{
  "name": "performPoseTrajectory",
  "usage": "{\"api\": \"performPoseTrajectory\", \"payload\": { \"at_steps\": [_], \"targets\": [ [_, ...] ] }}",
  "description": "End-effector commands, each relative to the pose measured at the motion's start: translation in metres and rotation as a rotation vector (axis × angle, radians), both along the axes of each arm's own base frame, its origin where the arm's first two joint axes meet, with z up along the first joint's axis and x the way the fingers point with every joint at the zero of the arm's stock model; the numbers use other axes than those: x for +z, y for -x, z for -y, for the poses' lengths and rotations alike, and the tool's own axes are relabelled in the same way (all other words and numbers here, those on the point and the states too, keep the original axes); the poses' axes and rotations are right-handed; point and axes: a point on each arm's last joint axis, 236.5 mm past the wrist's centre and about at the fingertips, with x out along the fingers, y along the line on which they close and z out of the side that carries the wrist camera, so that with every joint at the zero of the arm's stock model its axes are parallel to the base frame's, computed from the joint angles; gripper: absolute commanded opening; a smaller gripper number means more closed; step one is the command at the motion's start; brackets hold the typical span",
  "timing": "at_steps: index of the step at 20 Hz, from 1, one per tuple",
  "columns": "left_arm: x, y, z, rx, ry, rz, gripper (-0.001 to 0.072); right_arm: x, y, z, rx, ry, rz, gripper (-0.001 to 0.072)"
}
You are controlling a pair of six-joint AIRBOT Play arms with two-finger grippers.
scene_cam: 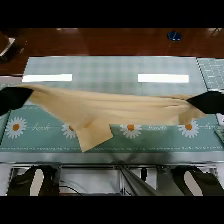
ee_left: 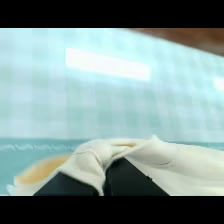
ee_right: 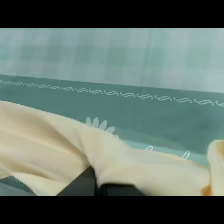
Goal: Fold the shirts.
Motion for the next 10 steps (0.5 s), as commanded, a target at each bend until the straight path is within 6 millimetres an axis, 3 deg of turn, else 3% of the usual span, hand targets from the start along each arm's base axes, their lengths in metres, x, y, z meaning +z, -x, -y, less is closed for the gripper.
{"api": "performPoseTrajectory", "payload": {
  "at_steps": [1,4,7,8,9,10],
  "targets": [
    [-0.068,-0.034,-0.001,0.045,0.102,-0.095,0.0022,-0.065,-0.054,0.007,-0.033,-0.052,-0.068,0.0021],
    [-0.100,-0.076,-0.002,0.105,0.100,-0.120,0.0022,-0.111,-0.118,0.012,-0.086,-0.130,-0.122,0.0021],
    [-0.128,-0.108,0.011,0.117,0.077,-0.146,0.0023,-0.132,-0.180,0.004,-0.104,-0.257,-0.167,0.0021],
    [-0.133,-0.116,0.016,0.116,0.073,-0.151,0.0038,-0.136,-0.198,0.002,-0.109,-0.301,-0.176,0.0065],
    [-0.137,-0.123,0.021,0.108,0.068,-0.157,0.0173,-0.138,-0.214,-0.001,-0.112,-0.337,-0.180,0.0267],
    [-0.140,-0.127,0.029,0.085,0.066,-0.170,0.0491,-0.139,-0.225,-0.003,-0.106,-0.367,-0.183,0.0415]
  ]
}}
